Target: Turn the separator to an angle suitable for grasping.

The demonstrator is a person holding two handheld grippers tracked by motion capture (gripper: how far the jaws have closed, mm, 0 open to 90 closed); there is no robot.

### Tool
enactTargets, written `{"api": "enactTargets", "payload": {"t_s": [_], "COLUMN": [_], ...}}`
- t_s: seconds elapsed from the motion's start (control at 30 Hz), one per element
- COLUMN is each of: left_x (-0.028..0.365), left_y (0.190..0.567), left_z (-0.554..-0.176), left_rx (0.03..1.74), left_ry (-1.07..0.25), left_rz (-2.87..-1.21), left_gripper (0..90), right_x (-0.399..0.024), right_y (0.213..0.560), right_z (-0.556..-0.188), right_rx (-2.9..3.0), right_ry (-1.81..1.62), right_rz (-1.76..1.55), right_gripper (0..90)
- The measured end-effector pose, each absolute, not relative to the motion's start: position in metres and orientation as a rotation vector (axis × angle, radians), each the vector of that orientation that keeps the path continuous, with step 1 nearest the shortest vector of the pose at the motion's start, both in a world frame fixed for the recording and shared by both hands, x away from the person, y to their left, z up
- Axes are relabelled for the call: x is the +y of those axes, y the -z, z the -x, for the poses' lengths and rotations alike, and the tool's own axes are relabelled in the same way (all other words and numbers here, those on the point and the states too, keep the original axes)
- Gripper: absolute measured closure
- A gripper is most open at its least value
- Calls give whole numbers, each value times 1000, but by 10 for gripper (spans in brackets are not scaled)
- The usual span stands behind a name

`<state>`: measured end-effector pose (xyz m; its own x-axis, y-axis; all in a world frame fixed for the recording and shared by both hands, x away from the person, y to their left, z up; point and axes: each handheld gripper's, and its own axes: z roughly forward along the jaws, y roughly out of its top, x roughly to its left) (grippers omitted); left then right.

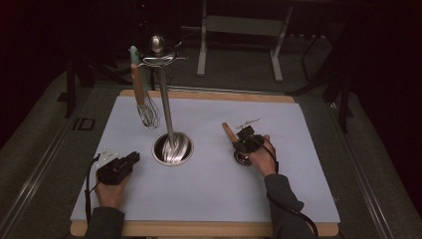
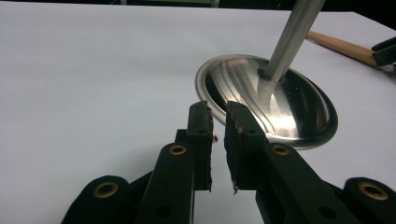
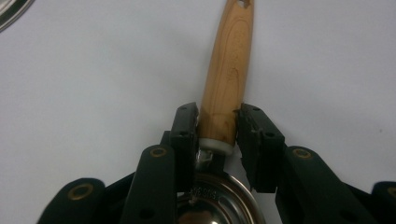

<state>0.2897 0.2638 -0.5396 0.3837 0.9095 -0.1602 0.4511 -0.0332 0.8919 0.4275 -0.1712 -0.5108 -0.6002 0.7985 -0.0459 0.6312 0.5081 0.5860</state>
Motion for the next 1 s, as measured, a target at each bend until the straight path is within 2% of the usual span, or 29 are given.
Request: {"api": "enactTargets", "payload": {"t_s": [0.6, 1.0], "left_x": [263, 262], "left_y": [539, 539], "left_z": [-289, -289], "left_rx": [1219, 1217], "left_ry": [-587, -590], "left_rz": [-1665, -1668], "left_gripper": [801, 787], "right_x": [-178, -178], "right_y": [511, 499], "right_z": [-380, -410], "right_rx": [2607, 2793], "right_ry": [-738, -720], "right_rz": [-1012, -1149], "right_gripper": [684, 689]}}
